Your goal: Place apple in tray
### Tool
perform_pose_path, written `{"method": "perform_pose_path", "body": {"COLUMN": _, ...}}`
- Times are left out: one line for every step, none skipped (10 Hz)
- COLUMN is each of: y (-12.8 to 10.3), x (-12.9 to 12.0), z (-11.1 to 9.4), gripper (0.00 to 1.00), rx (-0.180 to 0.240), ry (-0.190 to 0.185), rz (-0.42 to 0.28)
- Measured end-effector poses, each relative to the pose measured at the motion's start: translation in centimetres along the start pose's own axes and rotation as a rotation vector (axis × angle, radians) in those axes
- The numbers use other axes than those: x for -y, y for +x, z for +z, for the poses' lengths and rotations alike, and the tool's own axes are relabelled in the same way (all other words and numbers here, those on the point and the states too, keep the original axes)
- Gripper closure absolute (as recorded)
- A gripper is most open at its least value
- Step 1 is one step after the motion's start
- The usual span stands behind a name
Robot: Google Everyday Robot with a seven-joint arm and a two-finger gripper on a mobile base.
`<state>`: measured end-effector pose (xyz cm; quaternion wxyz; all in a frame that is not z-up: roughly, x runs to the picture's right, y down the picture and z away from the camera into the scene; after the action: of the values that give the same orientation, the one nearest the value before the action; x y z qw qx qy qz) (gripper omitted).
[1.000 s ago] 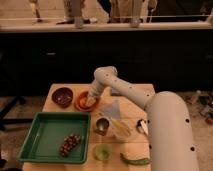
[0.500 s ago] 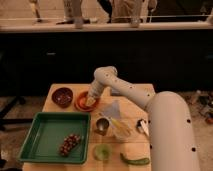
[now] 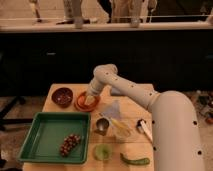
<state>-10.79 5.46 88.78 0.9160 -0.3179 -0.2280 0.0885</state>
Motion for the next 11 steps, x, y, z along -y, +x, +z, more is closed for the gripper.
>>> {"method": "perform_pose_path", "body": {"y": -0.4, "x": -0.2, "z": -0.5, "gripper": 1.0, "rx": 0.003, "ry": 0.004, "rz": -0.012}}
{"method": "perform_pose_path", "body": {"y": -0.6, "x": -0.2, "z": -0.7, "gripper": 1.0, "rx": 0.004, "ry": 0.006, "rz": -0.016}}
{"method": "perform_pose_path", "body": {"y": -1.1, "x": -0.4, "z": -1.3, "gripper": 1.0, "rx": 0.008, "ry": 0.01, "rz": -0.031}}
{"method": "perform_pose_path", "body": {"y": -1.5, "x": -0.5, "z": -1.7, "gripper": 1.0, "rx": 0.01, "ry": 0.012, "rz": -0.042}}
{"method": "perform_pose_path", "body": {"y": -1.9, "x": -0.8, "z": -2.0, "gripper": 1.0, "rx": 0.01, "ry": 0.013, "rz": -0.056}}
{"method": "perform_pose_path", "body": {"y": -2.4, "x": -1.0, "z": -2.5, "gripper": 1.0, "rx": 0.012, "ry": 0.014, "rz": -0.07}}
{"method": "perform_pose_path", "body": {"y": -2.8, "x": -1.3, "z": -2.9, "gripper": 1.0, "rx": 0.012, "ry": 0.014, "rz": -0.085}}
{"method": "perform_pose_path", "body": {"y": -3.3, "x": -1.7, "z": -3.3, "gripper": 1.0, "rx": 0.013, "ry": 0.013, "rz": -0.103}}
{"method": "perform_pose_path", "body": {"y": -3.8, "x": -2.1, "z": -3.6, "gripper": 1.0, "rx": 0.013, "ry": 0.01, "rz": -0.12}}
{"method": "perform_pose_path", "body": {"y": -4.1, "x": -2.4, "z": -3.8, "gripper": 1.0, "rx": 0.014, "ry": 0.007, "rz": -0.132}}
{"method": "perform_pose_path", "body": {"y": -4.5, "x": -2.8, "z": -4.0, "gripper": 1.0, "rx": 0.015, "ry": 0.003, "rz": -0.147}}
